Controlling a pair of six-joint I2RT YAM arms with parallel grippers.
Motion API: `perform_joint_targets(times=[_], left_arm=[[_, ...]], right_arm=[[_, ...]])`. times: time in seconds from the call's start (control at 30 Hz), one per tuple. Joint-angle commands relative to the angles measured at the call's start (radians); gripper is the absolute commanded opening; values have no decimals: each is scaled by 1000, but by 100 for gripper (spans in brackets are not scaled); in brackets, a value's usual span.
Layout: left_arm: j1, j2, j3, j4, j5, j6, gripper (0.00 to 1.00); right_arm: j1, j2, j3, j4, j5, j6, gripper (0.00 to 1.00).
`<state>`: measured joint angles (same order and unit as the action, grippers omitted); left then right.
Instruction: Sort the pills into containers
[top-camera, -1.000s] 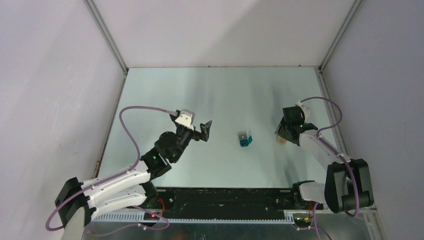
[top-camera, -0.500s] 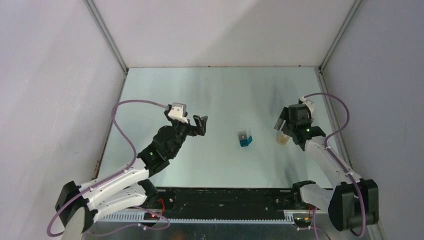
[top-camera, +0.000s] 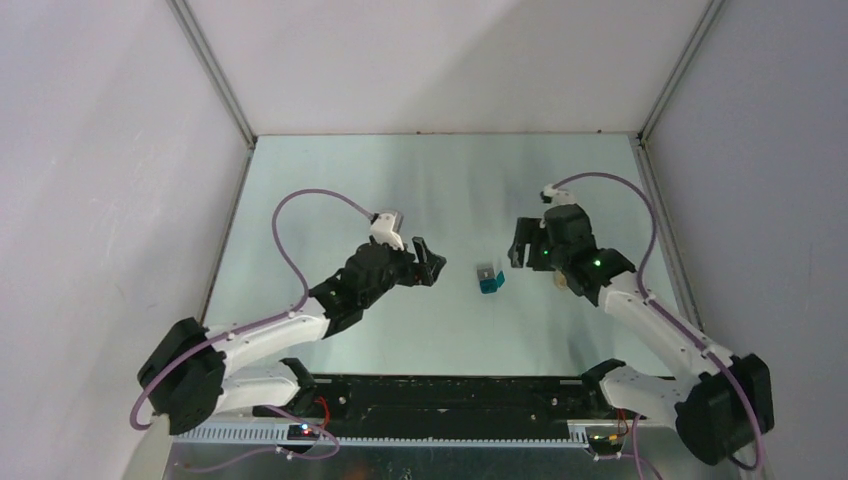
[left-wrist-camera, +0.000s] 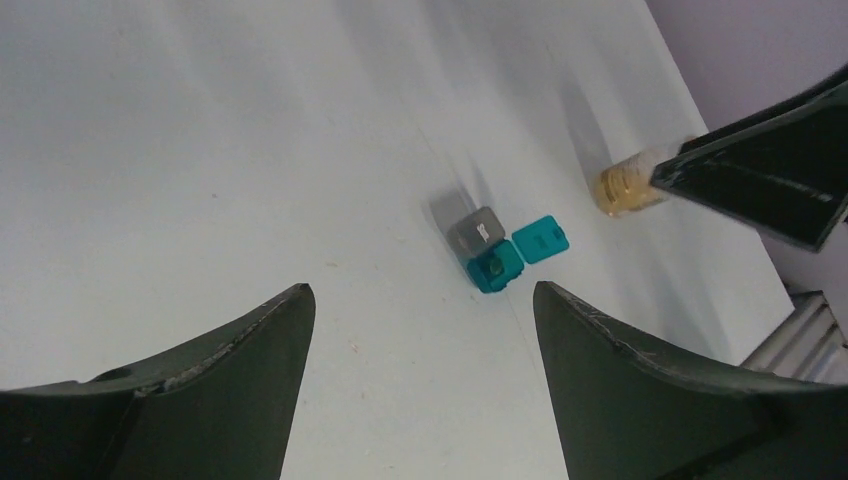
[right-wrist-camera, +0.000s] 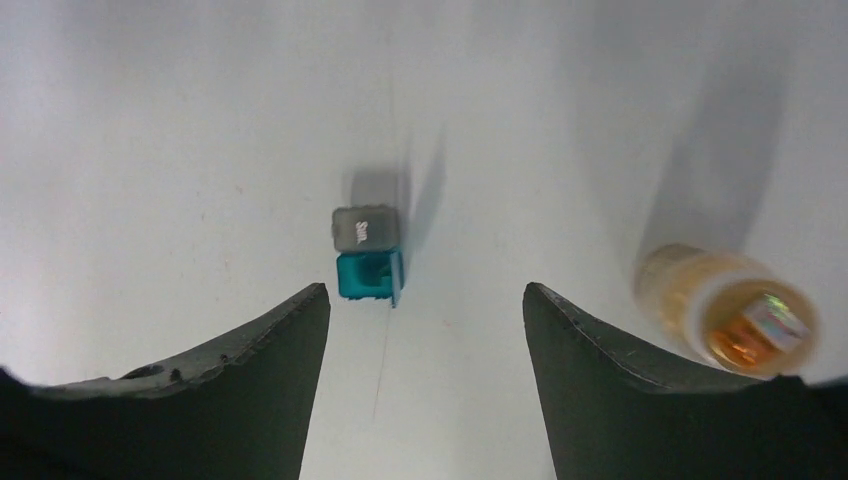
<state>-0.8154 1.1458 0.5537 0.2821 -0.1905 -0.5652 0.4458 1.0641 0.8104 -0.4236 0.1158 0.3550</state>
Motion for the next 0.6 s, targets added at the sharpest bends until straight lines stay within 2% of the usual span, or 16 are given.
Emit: perform_joint_targets(times=[0.0,0.17,0.3,0.57], left_arm=[[6,38,39,66,59,-103,86],[6,48,37,75,64,-110,86],[6,47,37,71,60,-107,86],[5,46,39,55,49,-91,86]], right_arm=[[55,108,32,43,-101,-49,74],[96,224,32,108,-103,-76,66],[117,310,41,141,-104,-101,55],[137,413,88,95,-64,-98,32]])
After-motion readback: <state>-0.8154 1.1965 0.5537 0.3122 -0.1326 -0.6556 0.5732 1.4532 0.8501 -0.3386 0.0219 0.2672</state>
